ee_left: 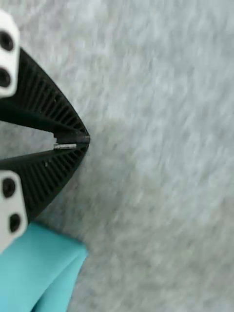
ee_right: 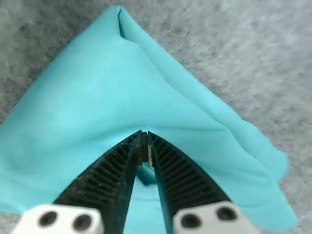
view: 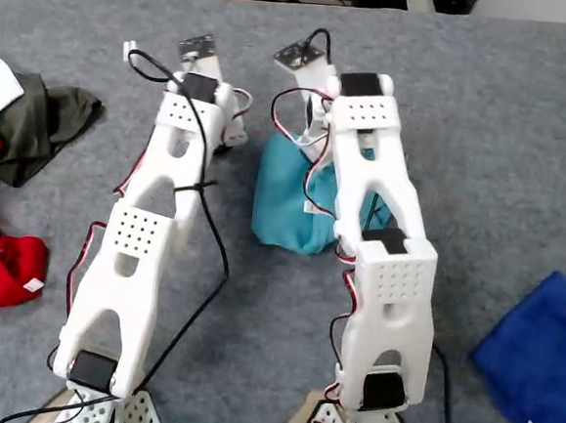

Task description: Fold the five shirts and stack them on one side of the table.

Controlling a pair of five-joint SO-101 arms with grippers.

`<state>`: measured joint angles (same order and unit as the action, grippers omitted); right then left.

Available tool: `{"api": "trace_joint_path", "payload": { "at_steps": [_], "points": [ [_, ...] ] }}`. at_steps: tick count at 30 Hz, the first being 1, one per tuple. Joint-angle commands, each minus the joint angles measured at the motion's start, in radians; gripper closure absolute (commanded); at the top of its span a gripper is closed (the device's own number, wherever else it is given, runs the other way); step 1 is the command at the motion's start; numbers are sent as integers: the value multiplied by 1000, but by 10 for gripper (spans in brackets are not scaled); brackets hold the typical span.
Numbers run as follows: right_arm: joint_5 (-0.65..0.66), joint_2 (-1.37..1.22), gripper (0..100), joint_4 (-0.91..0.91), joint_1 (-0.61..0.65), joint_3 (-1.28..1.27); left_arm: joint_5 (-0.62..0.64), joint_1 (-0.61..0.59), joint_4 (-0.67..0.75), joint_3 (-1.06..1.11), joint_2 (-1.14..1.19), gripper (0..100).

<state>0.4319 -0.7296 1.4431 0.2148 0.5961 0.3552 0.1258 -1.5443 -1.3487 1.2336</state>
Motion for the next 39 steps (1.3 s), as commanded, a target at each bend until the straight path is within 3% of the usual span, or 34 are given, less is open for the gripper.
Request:
{"api": "trace_joint_path", "payload": {
  "at_steps": [1, 12, 20, 30, 39],
  "points": [
    [8, -35, 994, 6, 12, 28, -2, -48, -21, -51, -7, 979],
    [8, -67, 994, 258, -2, 151, -2, -44, -21, -52, -7, 979],
    [21, -67, 994, 338, -47, 183, -3, -44, -21, -52, -7, 979],
    [61, 10, 995, 336, -148, 39, -3, -46, -20, -52, -7, 979],
    [126, 249, 995, 315, -189, -269, -3, -46, -8, -52, -7, 979]
  ]
}}
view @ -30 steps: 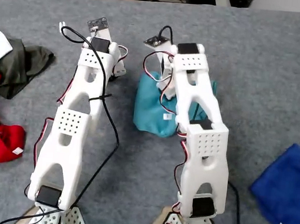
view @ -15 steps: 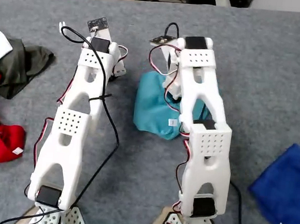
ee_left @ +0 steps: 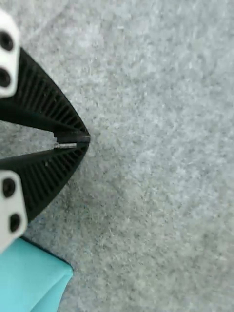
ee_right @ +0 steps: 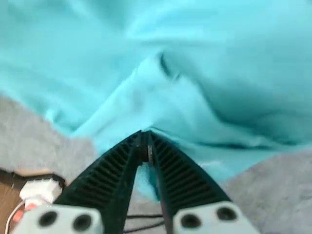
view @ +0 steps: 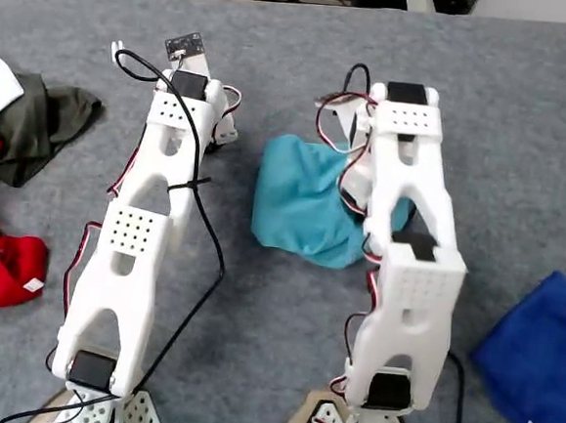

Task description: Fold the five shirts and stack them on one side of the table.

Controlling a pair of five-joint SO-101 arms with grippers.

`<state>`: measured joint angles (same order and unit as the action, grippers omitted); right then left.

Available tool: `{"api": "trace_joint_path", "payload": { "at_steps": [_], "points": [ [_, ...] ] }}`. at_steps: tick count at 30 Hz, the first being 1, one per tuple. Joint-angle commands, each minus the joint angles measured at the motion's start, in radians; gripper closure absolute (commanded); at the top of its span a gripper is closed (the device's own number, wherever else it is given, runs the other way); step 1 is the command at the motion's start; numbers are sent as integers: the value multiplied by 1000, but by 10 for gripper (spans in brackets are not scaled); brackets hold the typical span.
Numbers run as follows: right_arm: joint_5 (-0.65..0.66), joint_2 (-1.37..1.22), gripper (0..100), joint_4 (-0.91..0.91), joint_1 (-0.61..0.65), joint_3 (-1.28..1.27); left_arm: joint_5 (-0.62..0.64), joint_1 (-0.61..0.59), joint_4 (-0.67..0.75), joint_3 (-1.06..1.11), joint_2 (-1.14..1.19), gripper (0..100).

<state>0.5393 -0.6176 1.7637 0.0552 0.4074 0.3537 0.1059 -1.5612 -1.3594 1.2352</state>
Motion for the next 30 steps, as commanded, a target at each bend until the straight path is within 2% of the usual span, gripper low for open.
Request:
{"api": "trace_joint_path", "payload": {
  "at_steps": [1, 7, 10, 13, 18, 22, 30],
  "points": [
    [20, 170, 995, -21, -38, -120, -2, -26, 9, -41, -8, 979],
    [94, 332, 995, -123, -125, -360, -2, -26, 9, -41, -8, 979],
    [97, 378, 994, -164, -122, -354, -2, -26, 9, -41, -8, 979],
    [71, 367, 994, -166, -41, -245, 0, -26, 9, -41, -8, 979],
    [-6, 194, 993, -160, 65, 4, 17, -60, 31, -41, -10, 980],
    [-32, 18, 993, -138, 107, 209, 71, -83, 31, -41, -10, 980],
    [-34, -325, 994, -3, 120, 545, 72, -83, 31, -41, -10, 980]
  ]
}}
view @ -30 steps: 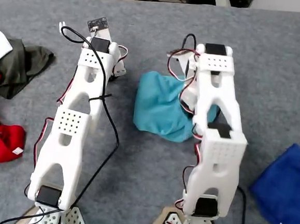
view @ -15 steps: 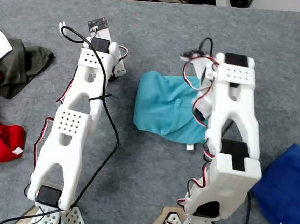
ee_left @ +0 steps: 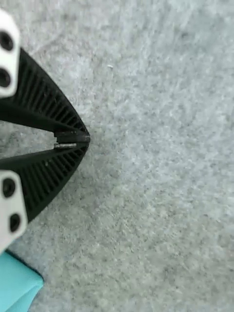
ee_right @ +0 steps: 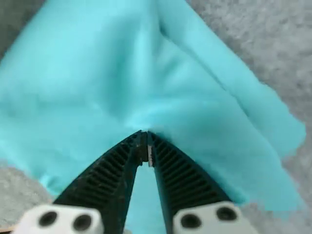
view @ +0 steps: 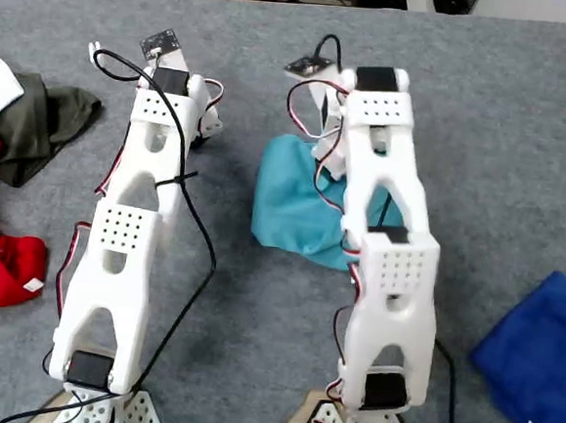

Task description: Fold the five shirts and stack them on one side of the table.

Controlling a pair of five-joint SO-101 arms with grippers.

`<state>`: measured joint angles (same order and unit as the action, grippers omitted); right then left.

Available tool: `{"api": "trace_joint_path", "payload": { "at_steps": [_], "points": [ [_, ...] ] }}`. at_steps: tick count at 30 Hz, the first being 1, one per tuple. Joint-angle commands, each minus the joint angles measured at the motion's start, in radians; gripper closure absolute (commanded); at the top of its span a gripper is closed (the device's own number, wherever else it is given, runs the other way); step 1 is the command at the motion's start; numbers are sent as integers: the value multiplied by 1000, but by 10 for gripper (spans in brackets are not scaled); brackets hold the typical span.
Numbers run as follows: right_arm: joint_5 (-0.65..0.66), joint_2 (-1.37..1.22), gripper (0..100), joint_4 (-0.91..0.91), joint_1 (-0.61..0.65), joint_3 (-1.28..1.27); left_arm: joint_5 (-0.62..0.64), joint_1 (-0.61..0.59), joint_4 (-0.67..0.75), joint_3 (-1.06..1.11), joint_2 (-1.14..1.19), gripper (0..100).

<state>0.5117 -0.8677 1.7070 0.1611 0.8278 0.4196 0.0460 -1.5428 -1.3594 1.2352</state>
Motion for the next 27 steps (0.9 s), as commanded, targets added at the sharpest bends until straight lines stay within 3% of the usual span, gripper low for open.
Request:
{"api": "trace_joint_path", "payload": {
  "at_steps": [1, 6, 27],
  "points": [
    [-6, -99, 994, 74, 13, 154, 6, -23, 12, -41, -10, 980],
    [-6, -91, 994, 80, -15, 166, 6, -23, 14, -41, -10, 980],
    [83, 211, 995, 74, -150, -300, 6, -21, 25, -43, -8, 980]
  ]
}}
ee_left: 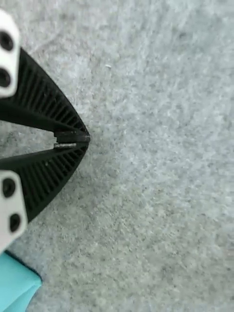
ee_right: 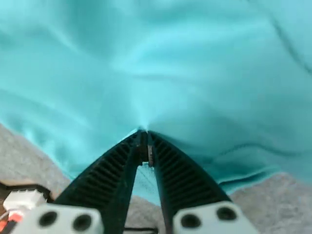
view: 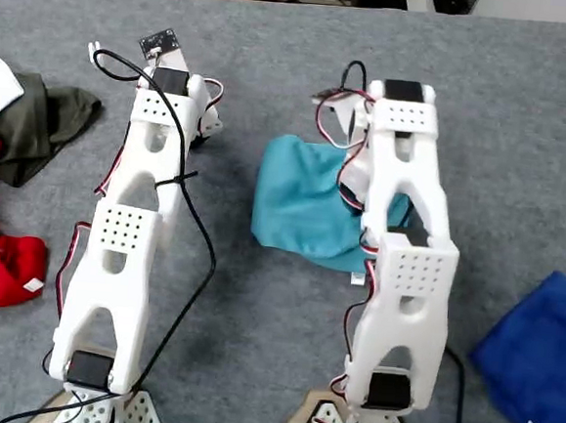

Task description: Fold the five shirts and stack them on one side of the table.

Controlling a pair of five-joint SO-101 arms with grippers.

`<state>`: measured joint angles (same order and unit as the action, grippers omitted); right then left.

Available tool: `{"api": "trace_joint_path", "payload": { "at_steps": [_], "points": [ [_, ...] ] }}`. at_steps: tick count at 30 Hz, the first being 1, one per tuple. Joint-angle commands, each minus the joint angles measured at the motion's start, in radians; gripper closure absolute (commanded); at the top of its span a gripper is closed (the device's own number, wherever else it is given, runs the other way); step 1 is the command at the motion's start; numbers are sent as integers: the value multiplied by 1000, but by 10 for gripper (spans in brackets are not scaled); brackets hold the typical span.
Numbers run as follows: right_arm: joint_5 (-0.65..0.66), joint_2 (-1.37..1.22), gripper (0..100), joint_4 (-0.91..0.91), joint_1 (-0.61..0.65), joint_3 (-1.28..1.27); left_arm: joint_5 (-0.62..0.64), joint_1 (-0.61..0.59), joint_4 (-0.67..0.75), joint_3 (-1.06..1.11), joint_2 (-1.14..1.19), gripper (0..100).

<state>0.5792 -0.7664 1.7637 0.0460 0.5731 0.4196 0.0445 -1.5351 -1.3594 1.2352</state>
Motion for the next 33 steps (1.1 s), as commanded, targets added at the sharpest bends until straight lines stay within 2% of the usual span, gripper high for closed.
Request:
{"api": "trace_joint_path", "payload": {
  "at_steps": [1, 8, 18, 25, 28, 33],
  "points": [
    [17, 128, 995, 15, -36, -74, 6, -20, 17, -43, -8, 980],
    [64, 325, 995, -52, -85, -332, 6, -20, 17, -43, -8, 980],
    [155, 549, 995, -235, -220, -750, 6, -20, 15, -43, -8, 980],
    [166, 627, 995, -167, -286, -653, 5, -20, 14, -43, -8, 980],
    [153, 661, 994, -114, -272, -535, 5, -18, 14, -43, -8, 980],
    [37, 578, 994, -109, -189, -381, -3, 28, -5, -41, -18, 980]
  ]
}}
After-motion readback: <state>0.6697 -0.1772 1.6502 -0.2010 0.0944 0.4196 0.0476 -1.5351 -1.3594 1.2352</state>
